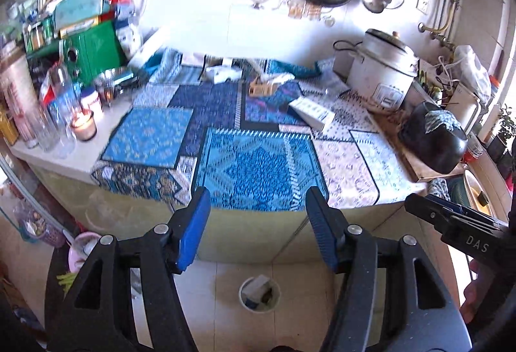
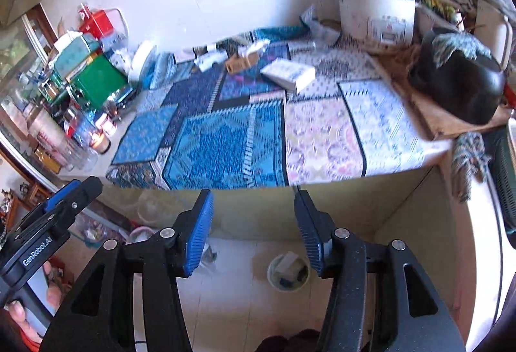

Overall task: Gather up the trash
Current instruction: 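Raise both tools back up to the counter, then grasp the white tissue with the left gripper while the right grasps the white HP box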

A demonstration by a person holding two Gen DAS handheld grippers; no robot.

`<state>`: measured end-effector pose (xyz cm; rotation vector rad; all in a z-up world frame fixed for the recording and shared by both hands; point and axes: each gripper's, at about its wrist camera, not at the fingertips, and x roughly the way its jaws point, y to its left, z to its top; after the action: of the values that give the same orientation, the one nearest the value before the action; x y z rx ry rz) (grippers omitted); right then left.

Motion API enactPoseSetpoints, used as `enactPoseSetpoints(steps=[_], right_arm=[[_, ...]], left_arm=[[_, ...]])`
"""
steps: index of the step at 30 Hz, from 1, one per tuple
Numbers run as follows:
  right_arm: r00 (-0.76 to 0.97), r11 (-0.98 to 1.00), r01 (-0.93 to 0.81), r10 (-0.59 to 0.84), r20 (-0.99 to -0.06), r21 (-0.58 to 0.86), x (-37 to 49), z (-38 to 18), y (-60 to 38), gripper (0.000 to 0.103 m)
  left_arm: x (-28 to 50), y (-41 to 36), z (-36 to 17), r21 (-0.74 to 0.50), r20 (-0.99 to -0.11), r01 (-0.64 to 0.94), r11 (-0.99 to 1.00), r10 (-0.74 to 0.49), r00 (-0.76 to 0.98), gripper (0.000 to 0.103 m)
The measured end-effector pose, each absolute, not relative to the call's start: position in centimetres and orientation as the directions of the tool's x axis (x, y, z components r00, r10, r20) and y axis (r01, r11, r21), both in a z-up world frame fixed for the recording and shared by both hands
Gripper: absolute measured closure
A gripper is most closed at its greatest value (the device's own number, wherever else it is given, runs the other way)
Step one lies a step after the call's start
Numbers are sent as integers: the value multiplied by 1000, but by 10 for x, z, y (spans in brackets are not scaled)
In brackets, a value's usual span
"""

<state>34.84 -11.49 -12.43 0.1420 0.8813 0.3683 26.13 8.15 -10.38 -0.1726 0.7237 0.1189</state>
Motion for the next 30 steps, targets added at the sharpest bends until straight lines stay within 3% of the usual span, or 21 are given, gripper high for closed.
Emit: enactPoseSetpoints(steps=[3, 9, 15, 23, 30], right_arm=[[603, 931, -257, 365, -709, 261, 355, -111, -116, 53], [665, 942, -265, 334, -668, 207, 382, -97, -125, 38], [669, 934, -295, 352, -655, 201, 440, -93, -144, 37], [616, 905, -398, 386, -686, 151, 527, -88, -160, 30], [527, 883, -442, 398, -751, 157, 593, -116, -160, 23]], left_arm=[[265, 77, -87, -95, -648, -154, 984, 56, 760, 36], [296, 65, -75, -67, -629, -141, 988, 68, 775, 36], [359, 48, -71, -76, -625, -145, 987, 66, 778, 36], [452, 29, -70, -159, -662, -147, 976, 5, 750, 36], [513, 33, -87, -141, -699, -231, 963, 69, 712, 36]])
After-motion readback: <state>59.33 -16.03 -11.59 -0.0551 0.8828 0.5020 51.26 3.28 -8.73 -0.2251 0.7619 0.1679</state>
